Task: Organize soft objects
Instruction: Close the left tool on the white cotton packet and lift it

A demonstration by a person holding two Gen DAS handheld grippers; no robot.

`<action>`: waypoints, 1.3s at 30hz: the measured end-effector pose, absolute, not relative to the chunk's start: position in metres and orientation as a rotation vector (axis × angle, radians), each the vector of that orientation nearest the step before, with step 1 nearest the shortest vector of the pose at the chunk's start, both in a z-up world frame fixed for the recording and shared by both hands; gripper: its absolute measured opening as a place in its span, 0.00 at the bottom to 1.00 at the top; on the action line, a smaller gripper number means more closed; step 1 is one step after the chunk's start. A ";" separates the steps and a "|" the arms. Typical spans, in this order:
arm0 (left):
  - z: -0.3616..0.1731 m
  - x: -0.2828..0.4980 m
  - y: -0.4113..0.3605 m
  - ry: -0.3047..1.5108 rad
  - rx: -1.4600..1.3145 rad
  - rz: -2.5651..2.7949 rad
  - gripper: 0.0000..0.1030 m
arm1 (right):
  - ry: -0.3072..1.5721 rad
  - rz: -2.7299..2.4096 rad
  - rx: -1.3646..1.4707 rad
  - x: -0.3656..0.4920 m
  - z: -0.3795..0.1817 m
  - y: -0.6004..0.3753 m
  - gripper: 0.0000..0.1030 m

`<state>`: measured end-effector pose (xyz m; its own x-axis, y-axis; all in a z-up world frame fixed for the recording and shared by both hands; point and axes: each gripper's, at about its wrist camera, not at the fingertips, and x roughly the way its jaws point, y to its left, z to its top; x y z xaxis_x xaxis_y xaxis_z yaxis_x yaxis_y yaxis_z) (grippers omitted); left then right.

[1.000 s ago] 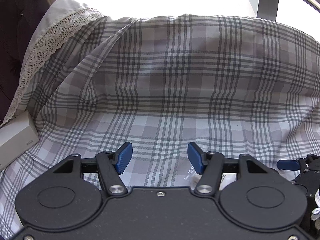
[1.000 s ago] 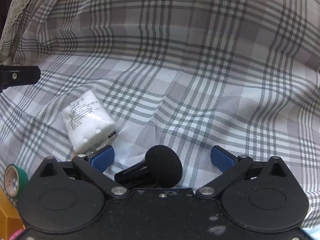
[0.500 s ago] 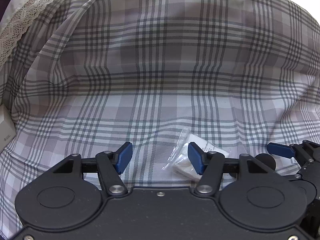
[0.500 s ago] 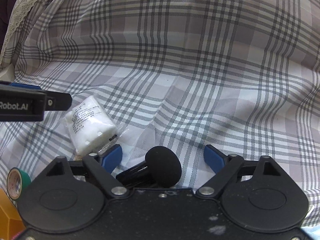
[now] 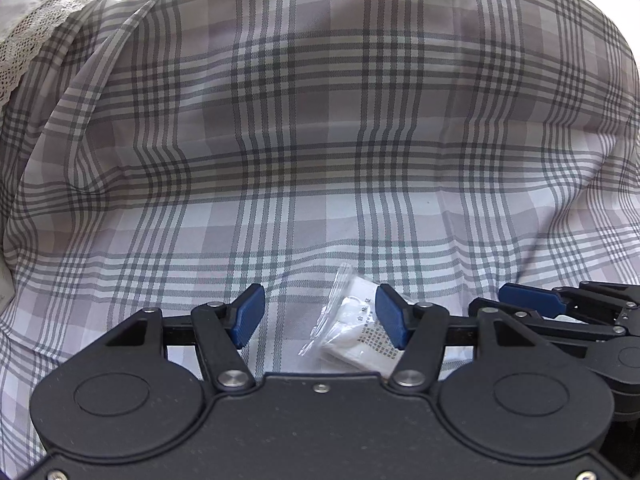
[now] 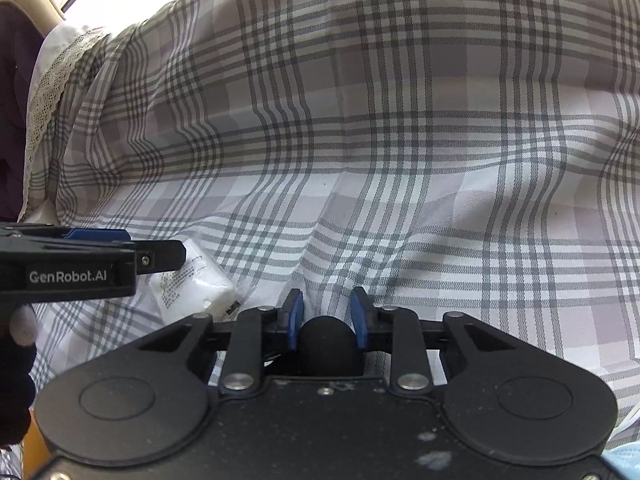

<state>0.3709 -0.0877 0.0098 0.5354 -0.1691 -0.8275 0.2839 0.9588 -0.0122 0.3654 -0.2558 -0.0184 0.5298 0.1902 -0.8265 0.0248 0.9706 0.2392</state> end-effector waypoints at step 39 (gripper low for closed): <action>-0.011 0.359 -0.119 0.886 0.406 -0.468 0.59 | 0.968 0.003 0.399 0.366 -0.022 -0.291 0.50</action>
